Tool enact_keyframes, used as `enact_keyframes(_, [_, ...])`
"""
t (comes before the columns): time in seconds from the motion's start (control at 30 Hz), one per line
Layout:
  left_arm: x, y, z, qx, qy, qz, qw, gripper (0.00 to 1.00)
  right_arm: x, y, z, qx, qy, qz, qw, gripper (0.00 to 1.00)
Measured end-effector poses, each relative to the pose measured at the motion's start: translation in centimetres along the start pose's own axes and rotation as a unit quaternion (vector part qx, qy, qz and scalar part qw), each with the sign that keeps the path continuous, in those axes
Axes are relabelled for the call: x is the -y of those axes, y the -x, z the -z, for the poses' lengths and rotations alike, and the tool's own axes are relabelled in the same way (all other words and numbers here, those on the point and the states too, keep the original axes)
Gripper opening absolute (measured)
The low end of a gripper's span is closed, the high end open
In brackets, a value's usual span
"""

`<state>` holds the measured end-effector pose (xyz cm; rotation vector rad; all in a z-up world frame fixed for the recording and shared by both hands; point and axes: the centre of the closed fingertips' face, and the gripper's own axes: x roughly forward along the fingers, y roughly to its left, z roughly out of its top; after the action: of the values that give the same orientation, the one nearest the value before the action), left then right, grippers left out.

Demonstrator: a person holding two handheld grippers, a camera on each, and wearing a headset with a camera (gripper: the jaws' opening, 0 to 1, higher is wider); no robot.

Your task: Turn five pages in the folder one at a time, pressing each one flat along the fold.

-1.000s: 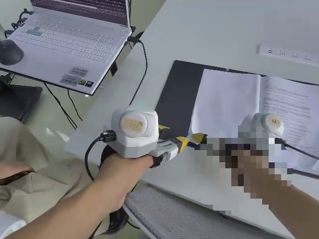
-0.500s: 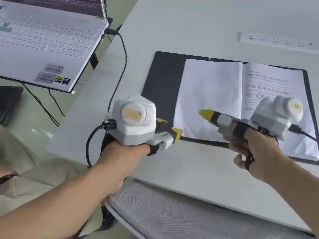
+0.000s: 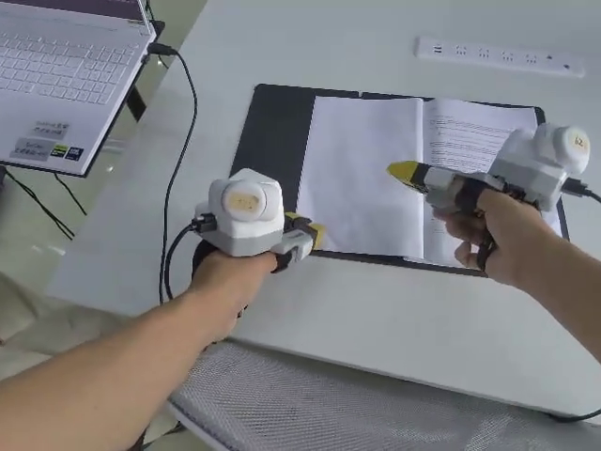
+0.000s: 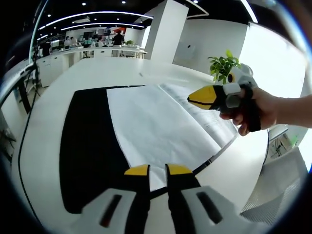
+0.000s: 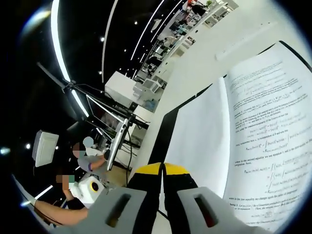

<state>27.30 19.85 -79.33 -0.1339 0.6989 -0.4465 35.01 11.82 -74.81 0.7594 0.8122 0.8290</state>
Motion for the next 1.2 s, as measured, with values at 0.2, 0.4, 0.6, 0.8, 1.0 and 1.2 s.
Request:
enact_keyframes(0.2, [-0.6,-0.5,0.6,-0.005,0.01,-0.014,0.9998,0.03,1.0,-0.9,-1.3,-0.01,-0.005,0.002,0.9999,0.0])
enact_keyframes(0.4, [-1.0,-0.6,1.2,-0.007,0.023,-0.026,0.9994,0.0,2.6,-1.8,-2.2,-0.025,-0.028,0.012,0.9992,0.0])
enact_keyframes(0.6, [-1.3,-0.9,1.3,-0.001,0.021,-0.032,0.9993,0.0,5.4,-2.2,-2.2,-0.044,-0.045,0.036,0.9974,0.0])
enact_keyframes(0.8, [-1.7,-1.1,1.3,0.007,0.009,-0.033,0.9994,0.0,7.1,-2.8,-2.6,-0.041,-0.077,0.047,0.9951,0.0])
enact_keyframes(1.0, [-2.0,-1.4,1.4,0.01,0.008,-0.036,0.9993,0.0,7.1,-3.7,-4.0,-0.031,-0.096,0.037,0.9942,0.0])
enact_keyframes(1.2, [-2.0,-1.6,1.5,0.005,0.002,-0.041,0.9992,0.0,8.2,-4.4,-6.2,0.001,-0.117,0.045,0.9922,0.0])
